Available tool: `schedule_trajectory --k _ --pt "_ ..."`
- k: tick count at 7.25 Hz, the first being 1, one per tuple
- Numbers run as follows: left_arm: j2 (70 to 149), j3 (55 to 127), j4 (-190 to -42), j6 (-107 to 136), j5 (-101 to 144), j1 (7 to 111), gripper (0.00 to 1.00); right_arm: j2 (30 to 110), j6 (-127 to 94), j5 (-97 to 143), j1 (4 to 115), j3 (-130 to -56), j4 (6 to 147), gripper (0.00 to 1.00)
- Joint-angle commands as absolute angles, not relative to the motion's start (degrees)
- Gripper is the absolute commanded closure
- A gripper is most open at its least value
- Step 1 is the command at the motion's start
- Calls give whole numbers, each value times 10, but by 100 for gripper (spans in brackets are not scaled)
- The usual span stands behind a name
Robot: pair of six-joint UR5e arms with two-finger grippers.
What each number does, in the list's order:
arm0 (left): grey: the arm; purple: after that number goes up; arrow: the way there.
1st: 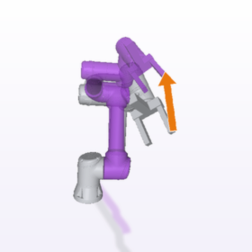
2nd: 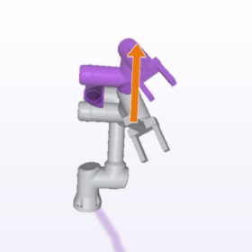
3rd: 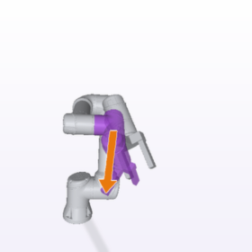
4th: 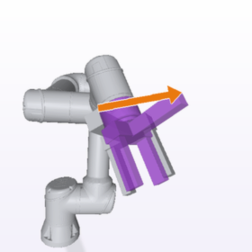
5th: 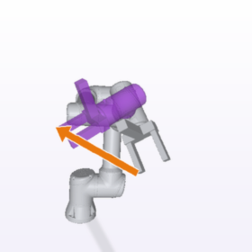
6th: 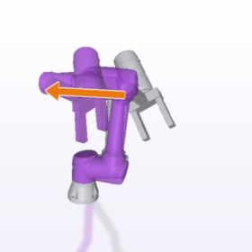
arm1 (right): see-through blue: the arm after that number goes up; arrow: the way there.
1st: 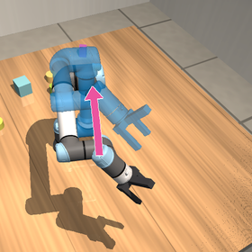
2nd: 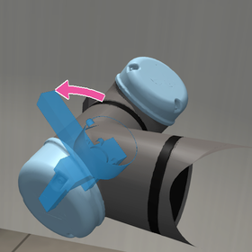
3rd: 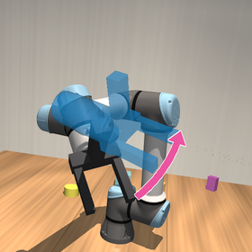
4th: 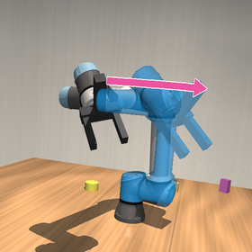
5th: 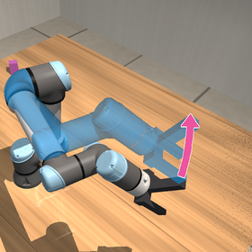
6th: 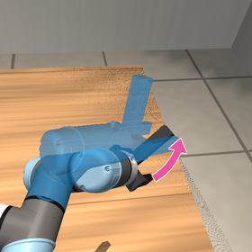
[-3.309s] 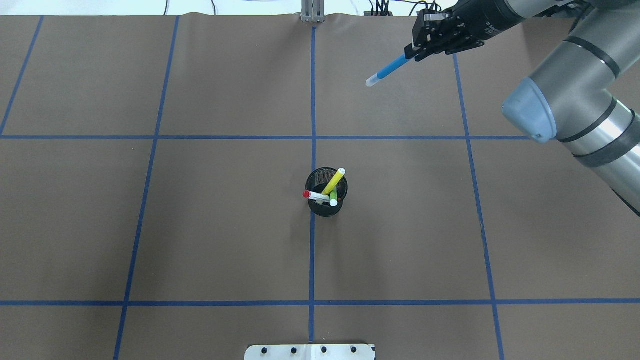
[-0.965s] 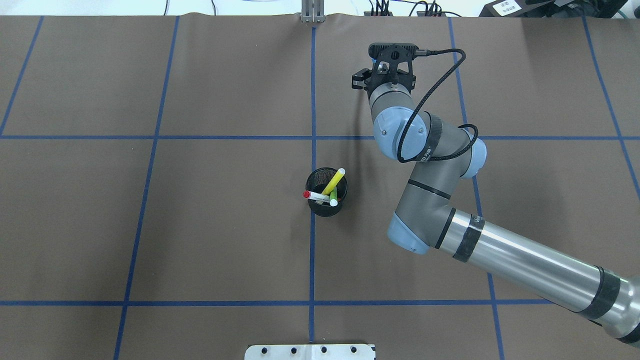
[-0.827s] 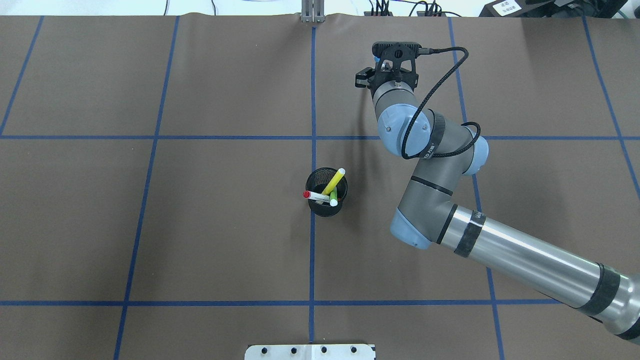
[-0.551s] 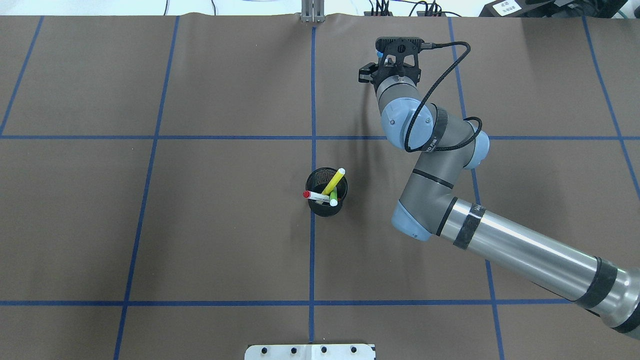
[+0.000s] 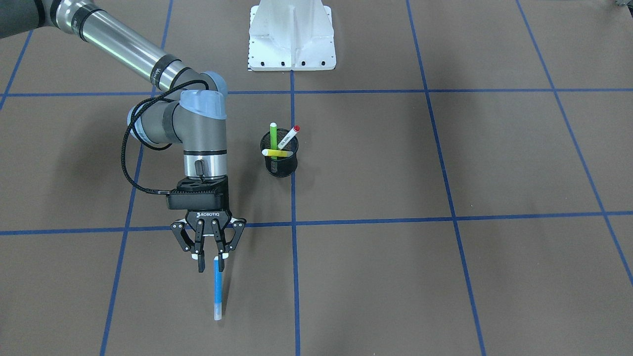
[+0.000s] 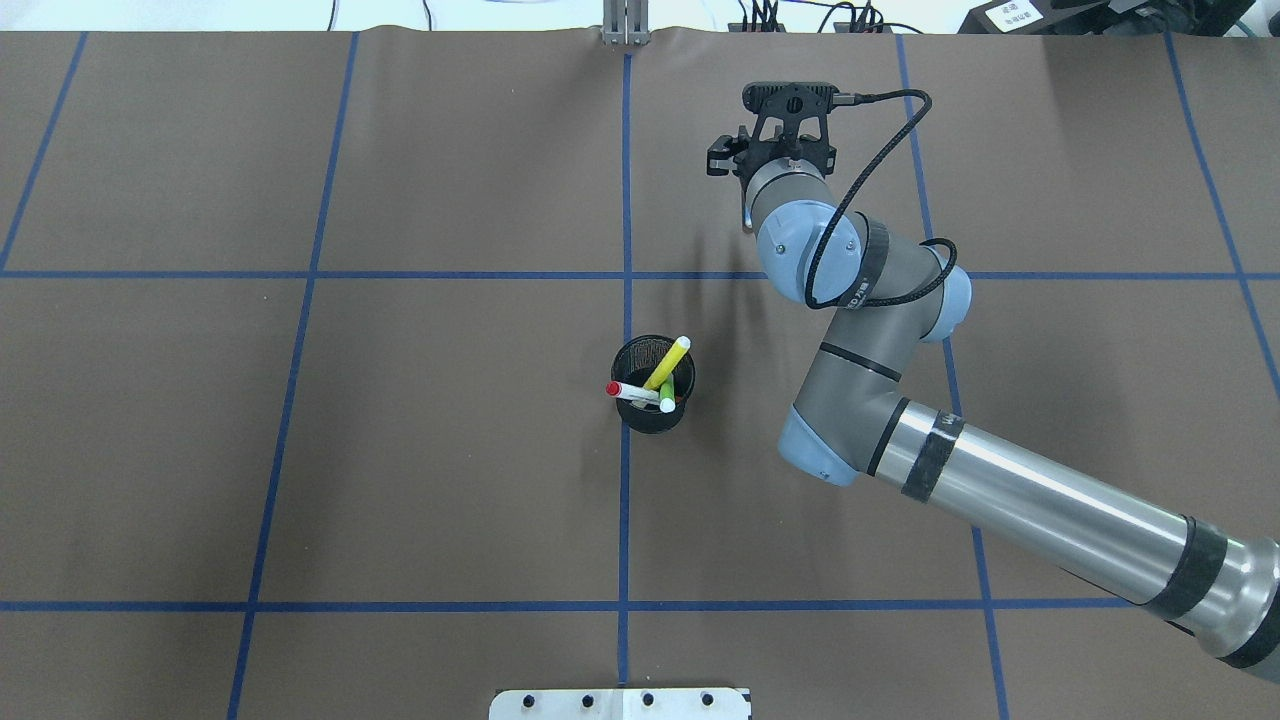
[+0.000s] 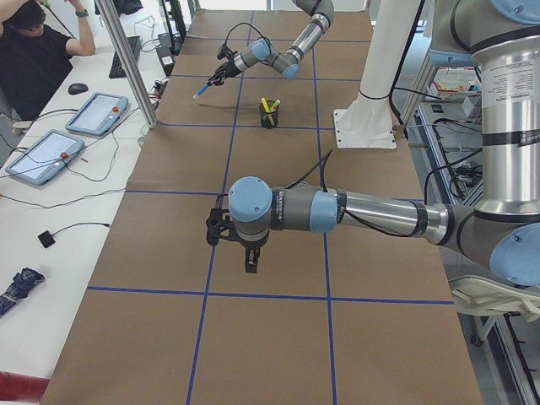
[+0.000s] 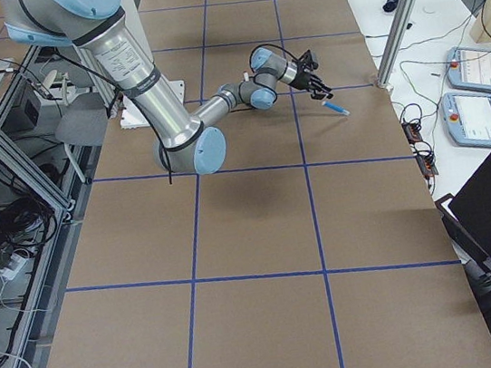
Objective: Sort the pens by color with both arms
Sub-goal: 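Place the blue marker on the table farther from the robot, release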
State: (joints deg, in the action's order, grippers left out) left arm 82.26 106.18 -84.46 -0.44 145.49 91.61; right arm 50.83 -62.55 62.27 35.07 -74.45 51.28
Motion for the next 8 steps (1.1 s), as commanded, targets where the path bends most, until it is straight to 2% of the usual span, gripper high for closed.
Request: schedule_trajectory --k 1,4,6,8 --pt "823 1062 -845 -4 1455 916 0 507 -628 637 343 -765 506 0" --pt "829 1074 -846 -4 1455 917 0 517 -625 809 408 -837 510 0" --pt "851 1121 -848 83 1448 915 0 560 -624 956 490 -879 512 0" --pt "892 1178 -848 168 1454 879 0 588 -622 1074 573 -880 512 0"
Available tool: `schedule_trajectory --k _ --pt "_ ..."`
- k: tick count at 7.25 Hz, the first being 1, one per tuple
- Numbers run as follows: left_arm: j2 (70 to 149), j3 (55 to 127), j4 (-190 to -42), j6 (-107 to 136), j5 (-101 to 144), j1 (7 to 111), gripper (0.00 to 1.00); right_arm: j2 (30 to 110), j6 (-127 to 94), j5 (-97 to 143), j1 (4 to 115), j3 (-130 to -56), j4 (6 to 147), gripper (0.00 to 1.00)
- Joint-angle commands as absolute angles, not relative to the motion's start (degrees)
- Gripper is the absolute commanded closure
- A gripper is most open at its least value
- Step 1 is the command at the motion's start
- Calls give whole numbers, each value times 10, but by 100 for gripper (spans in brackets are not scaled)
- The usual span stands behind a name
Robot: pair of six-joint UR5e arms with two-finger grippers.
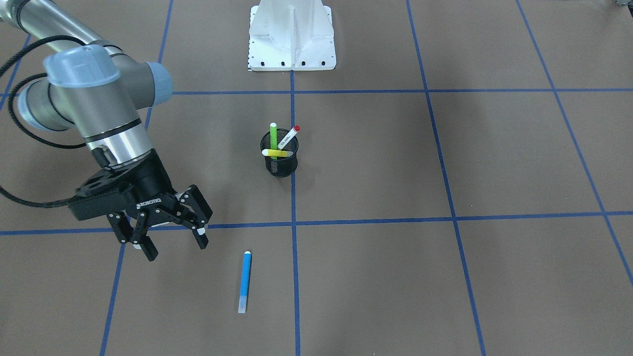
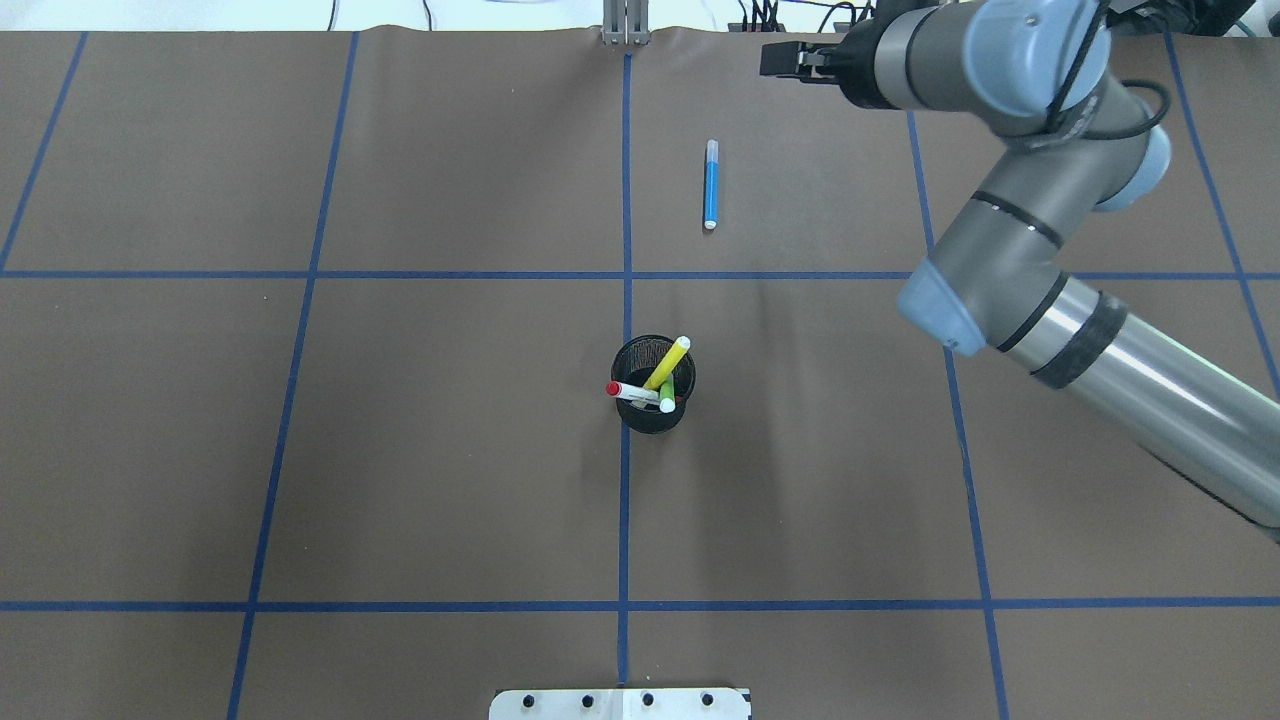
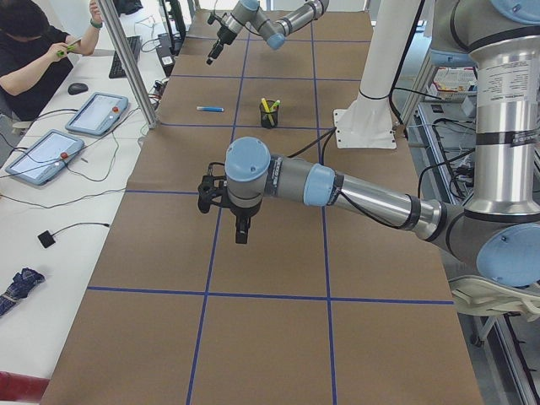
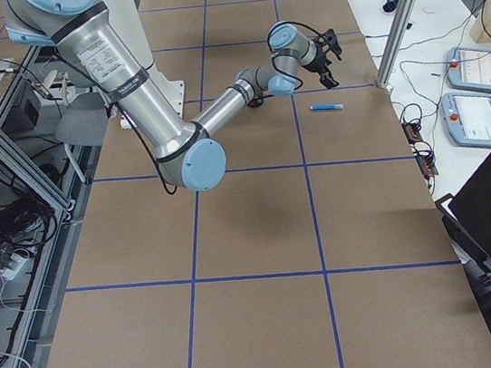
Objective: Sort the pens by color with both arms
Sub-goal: 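Place the blue marker on the table farther from the robot, release, then withdraw the right gripper while moving the left gripper toward the cup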
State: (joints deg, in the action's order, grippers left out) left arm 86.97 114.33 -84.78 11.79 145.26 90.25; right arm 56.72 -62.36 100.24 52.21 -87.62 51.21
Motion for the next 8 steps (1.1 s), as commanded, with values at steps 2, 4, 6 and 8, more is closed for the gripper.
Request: schedule_trajectory --k 2,4,6,8 --pt "965 1193 -856 220 1455 829 0 618 -580 1154 641 -875 512 0" --pt "1021 1194 -921 227 1448 746 0 649 -544 1218 694 -868 516 0" --pt "1032 1191 -1036 243 1417 661 0 659 -534 1317 740 -871 582 0" --pt "1060 1190 -1082 250 1362 563 0 688 -501 1335 750 -873 606 0"
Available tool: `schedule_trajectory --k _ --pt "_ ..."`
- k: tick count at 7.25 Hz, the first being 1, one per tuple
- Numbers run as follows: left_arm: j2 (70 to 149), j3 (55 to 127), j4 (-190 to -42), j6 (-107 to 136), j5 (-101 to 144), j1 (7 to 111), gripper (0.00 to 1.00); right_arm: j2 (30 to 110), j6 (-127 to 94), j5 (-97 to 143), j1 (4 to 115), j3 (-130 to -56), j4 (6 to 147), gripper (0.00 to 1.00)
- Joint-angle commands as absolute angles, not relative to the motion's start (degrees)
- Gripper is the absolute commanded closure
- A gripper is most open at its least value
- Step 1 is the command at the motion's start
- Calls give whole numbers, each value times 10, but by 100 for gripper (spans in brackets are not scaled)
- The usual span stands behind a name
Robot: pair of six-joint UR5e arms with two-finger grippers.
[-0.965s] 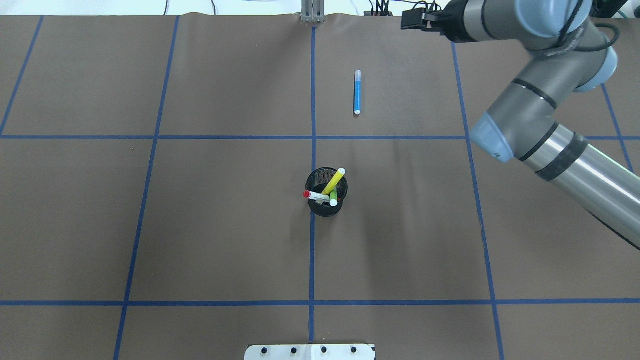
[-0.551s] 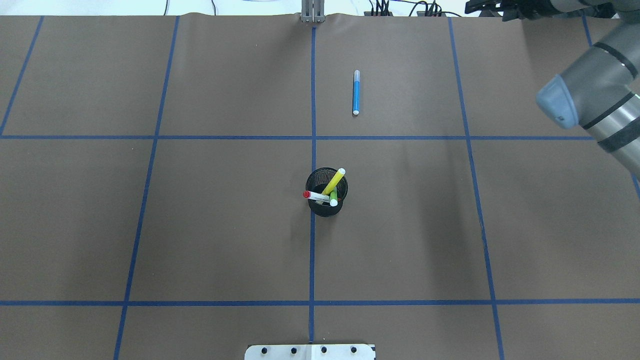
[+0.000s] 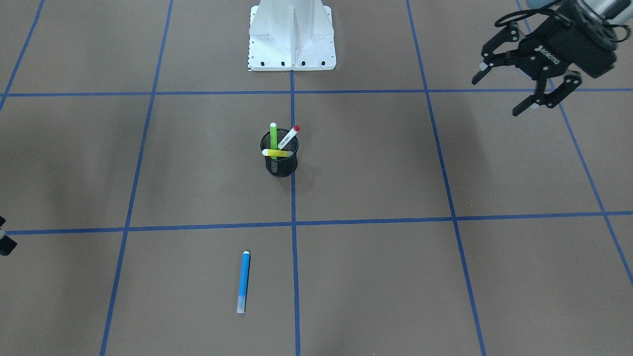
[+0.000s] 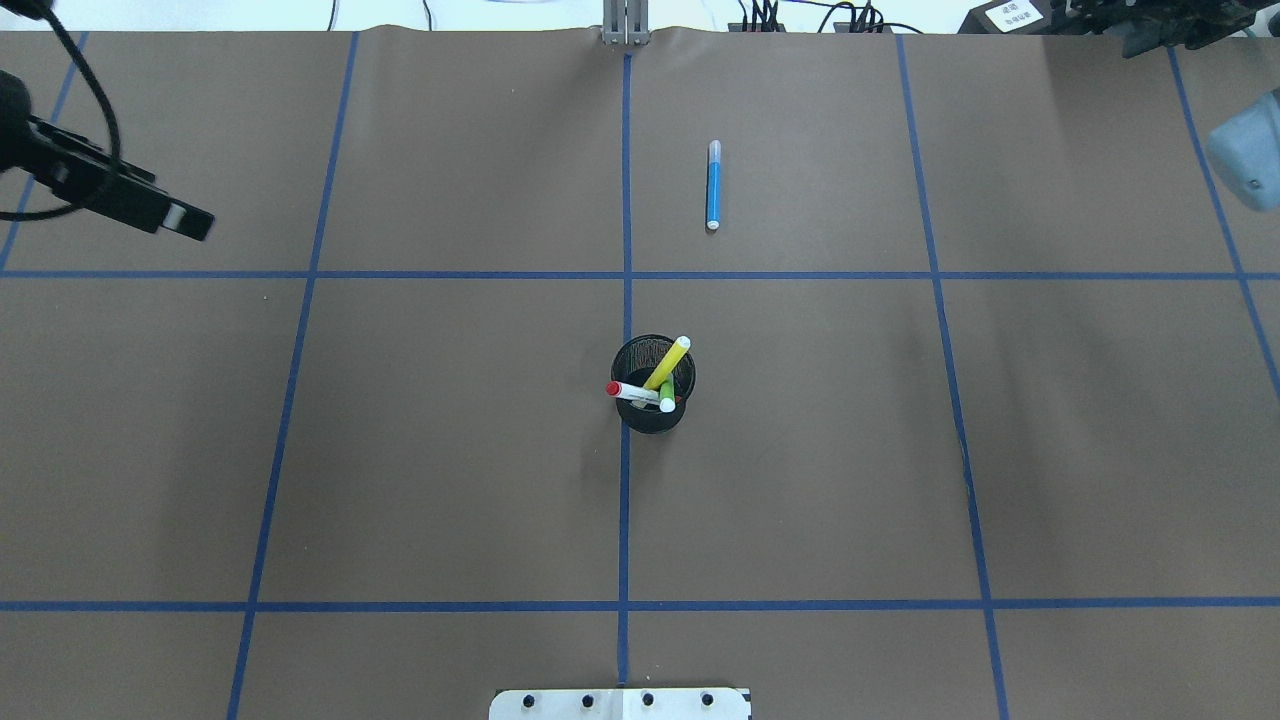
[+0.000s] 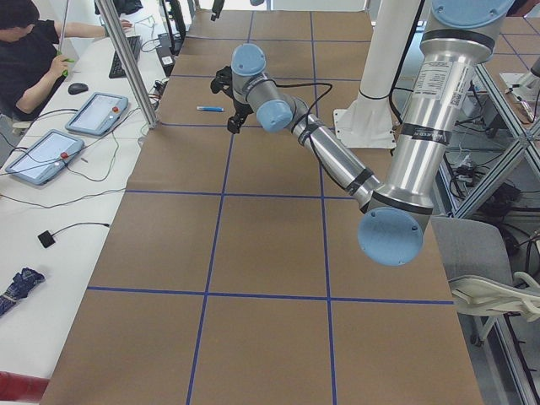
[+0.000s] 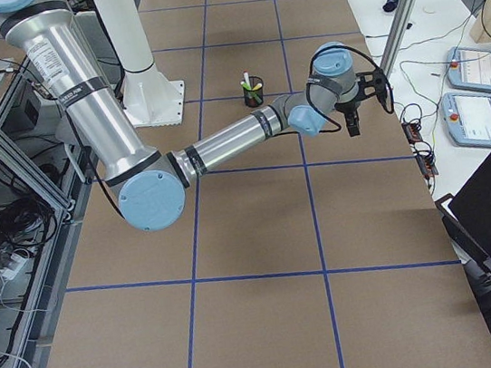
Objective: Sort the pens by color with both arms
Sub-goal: 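Withdraw the right gripper while moving the left gripper toward the cup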
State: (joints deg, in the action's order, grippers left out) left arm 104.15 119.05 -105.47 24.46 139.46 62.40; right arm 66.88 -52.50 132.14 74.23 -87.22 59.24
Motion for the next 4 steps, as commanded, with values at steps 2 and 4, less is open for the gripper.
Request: schedule_trajectory --k 2,4 --pt "1114 1190 -1082 362 1262 460 0 700 -332 1333 779 -874 708 0" --pt "1123 1186 -1082 381 1234 415 0 701 -278 1335 772 -905 812 0"
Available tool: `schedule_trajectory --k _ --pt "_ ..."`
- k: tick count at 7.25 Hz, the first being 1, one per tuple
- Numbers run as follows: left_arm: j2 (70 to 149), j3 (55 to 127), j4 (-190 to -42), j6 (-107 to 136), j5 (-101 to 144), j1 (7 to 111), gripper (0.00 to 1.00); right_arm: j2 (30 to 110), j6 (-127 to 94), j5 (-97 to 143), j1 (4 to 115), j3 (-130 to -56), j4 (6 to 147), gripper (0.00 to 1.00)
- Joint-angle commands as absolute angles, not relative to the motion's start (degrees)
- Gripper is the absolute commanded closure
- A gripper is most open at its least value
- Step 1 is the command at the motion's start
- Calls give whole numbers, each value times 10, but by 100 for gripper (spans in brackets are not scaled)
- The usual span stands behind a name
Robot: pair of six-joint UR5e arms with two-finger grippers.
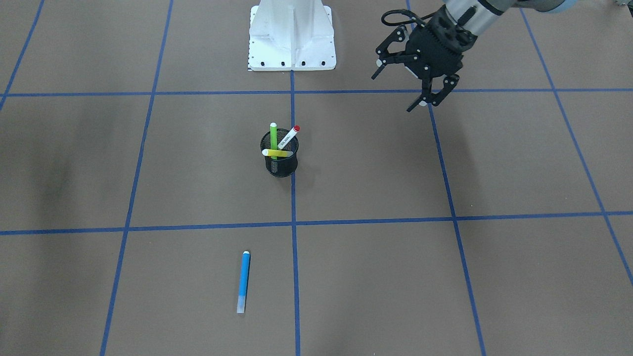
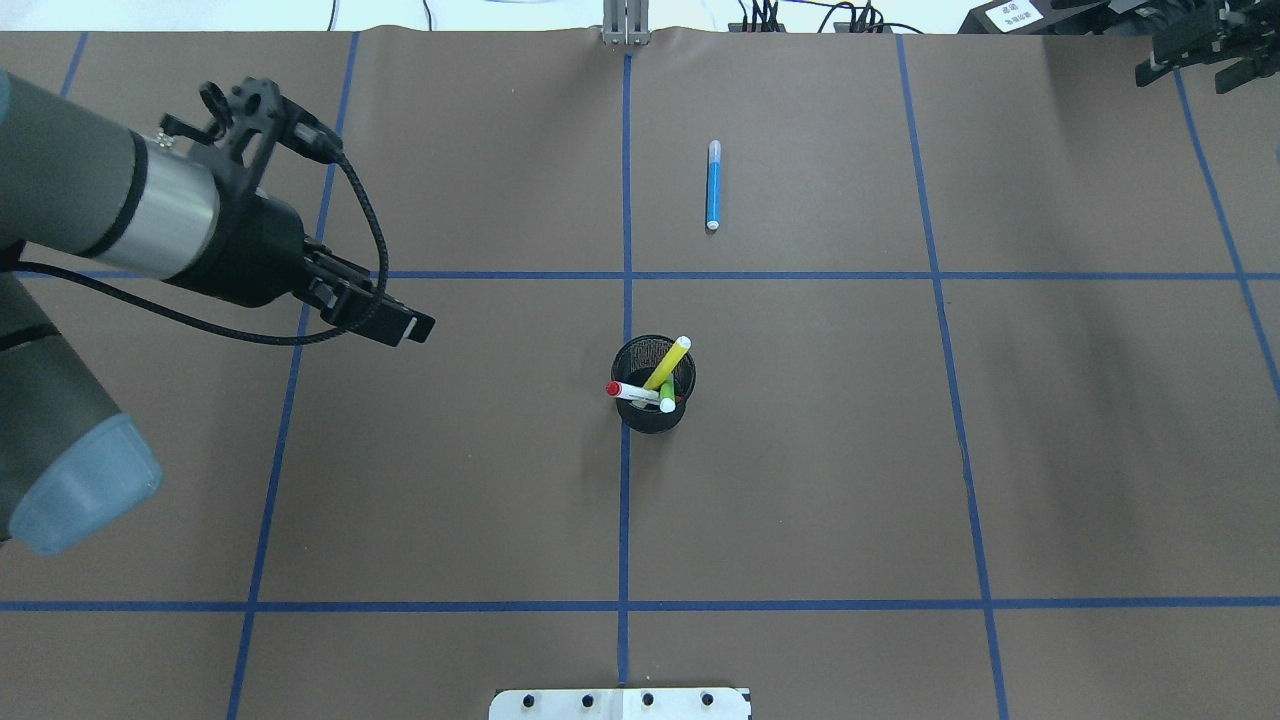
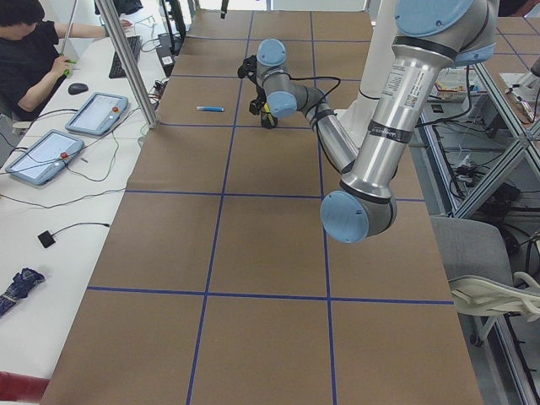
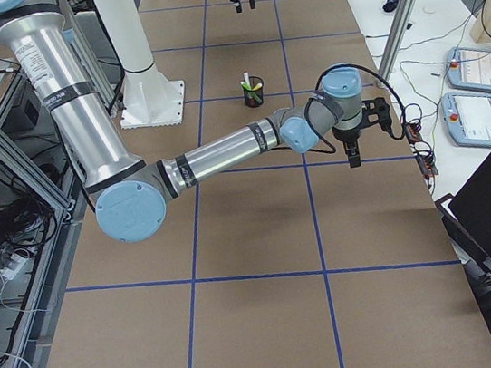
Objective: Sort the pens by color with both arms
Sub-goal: 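Withdraw the right gripper while moving the left gripper toward the cup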
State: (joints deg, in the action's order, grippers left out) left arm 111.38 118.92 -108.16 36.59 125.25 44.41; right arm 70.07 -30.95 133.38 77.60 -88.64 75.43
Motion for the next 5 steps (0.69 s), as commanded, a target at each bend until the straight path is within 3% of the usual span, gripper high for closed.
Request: schedule_trajectory --k 1,3,5 --pt "1138 1179 -1082 413 1224 394 0 700 -282 1346 746 -947 853 0" --pt "1166 1156 -1084 443 1179 349 0 702 -286 1351 726 -1001 900 0" --pt "1178 1113 -1126 453 1127 309 0 698 -289 1351 710 -1002 900 0"
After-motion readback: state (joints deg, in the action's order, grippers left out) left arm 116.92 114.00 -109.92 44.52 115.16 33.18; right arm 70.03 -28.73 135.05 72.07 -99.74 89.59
